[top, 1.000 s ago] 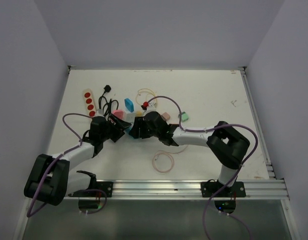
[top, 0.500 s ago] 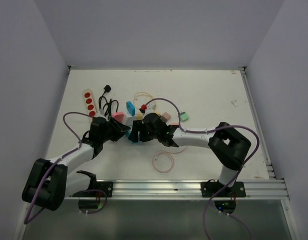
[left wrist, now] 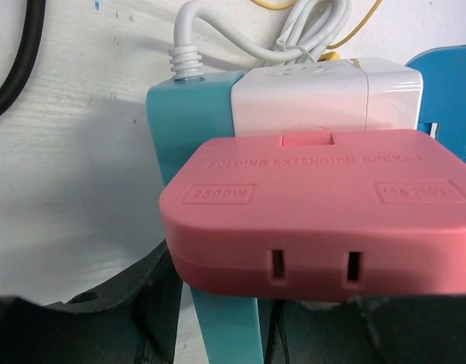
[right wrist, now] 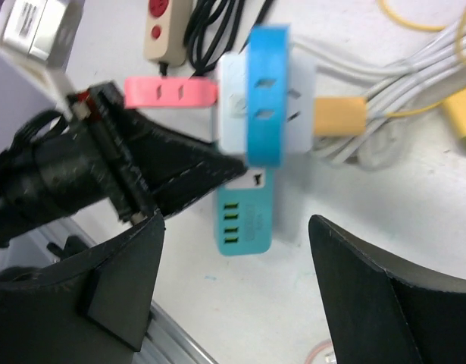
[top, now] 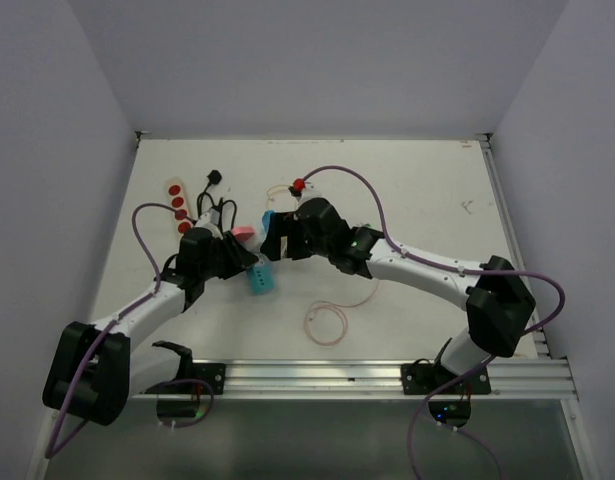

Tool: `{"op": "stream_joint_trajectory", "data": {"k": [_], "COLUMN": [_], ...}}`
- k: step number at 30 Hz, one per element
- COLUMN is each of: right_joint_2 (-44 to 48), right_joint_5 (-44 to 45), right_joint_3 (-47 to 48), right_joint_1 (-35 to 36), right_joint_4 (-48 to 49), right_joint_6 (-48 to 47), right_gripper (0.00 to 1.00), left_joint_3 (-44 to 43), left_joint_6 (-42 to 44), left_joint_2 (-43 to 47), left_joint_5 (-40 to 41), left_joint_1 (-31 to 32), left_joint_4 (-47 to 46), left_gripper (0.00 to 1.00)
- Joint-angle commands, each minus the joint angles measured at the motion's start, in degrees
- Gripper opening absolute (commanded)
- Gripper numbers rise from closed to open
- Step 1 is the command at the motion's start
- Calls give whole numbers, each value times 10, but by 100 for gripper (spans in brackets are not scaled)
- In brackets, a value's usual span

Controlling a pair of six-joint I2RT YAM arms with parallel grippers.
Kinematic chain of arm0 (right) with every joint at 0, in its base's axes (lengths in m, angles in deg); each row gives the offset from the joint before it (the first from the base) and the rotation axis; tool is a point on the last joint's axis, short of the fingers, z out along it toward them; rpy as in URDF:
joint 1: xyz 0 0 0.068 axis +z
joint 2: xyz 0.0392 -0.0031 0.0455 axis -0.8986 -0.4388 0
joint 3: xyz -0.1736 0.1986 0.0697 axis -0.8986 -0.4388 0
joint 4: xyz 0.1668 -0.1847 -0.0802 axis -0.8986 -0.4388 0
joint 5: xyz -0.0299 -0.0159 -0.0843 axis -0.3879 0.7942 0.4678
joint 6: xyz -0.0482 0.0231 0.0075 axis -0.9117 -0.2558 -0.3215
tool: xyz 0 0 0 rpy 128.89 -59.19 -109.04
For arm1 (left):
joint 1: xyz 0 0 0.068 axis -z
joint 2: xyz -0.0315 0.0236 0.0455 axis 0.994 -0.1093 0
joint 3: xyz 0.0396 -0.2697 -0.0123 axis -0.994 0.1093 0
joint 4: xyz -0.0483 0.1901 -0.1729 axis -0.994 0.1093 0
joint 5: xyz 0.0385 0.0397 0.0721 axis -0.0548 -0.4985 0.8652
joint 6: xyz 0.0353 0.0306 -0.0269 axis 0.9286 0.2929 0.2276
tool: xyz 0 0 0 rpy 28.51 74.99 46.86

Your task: Pull the plug off the socket

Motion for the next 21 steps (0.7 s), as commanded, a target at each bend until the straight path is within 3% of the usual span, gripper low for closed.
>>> {"op": "stream_joint_trajectory", "data": {"k": [1,16,17,21], "right_joint_2": [1,-119,-122,-123], "right_joint_5": [17,-53,-54,-60], "right_joint_3": [39,144,145,141], "right_joint_1": [-41,-68,-68,-70], "right_joint_4": [-38,-32,-34,-38], "right_joint_6": [-2,21,22,27], "right_gripper": [80,70,68,45], "left_joint_3": [-26,-35,-36,-36], "left_joint_6": [73,94,95,97], "left_joint_2": [24,32,32,37], "left_joint_5": [-30,-38,-39,-33], "left_joint_1": [-1,-2,-2,-2], "left_joint_4": [29,48,48,49], "left_gripper": [0,0,0,0]}}
